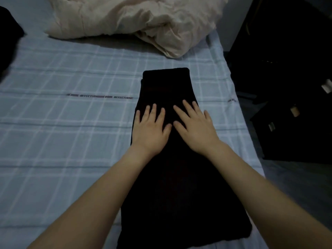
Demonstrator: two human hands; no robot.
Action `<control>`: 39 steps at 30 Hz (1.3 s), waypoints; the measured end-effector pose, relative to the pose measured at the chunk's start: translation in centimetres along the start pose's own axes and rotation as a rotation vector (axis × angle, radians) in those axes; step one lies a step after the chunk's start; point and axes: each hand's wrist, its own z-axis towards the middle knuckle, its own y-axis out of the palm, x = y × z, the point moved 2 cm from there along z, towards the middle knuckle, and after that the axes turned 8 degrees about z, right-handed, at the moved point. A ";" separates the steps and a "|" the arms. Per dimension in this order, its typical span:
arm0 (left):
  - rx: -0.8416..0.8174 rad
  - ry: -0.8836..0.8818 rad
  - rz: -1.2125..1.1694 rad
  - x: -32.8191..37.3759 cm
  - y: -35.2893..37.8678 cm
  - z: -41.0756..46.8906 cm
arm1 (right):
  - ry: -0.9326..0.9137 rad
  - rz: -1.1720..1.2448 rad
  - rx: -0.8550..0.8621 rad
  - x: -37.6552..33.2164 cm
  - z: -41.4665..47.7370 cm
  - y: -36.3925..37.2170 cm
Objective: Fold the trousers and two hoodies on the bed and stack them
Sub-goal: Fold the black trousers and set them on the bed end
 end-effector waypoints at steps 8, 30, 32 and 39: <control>0.022 0.071 0.026 3.1 3.5 -9.6 | 0.042 -0.074 -0.029 0.9 -11.1 4.2; 0.083 -0.542 -1.175 -1.0 1.0 -28.8 | 0.333 0.920 -0.028 0.7 -26.3 -1.0; 0.042 -0.490 -1.164 -2.1 -0.2 -30.8 | 0.319 0.896 -0.036 -0.4 -29.1 -1.6; -0.151 -0.486 -1.083 -1.4 1.5 -42.6 | 0.433 0.896 -0.102 -2.0 -41.8 2.1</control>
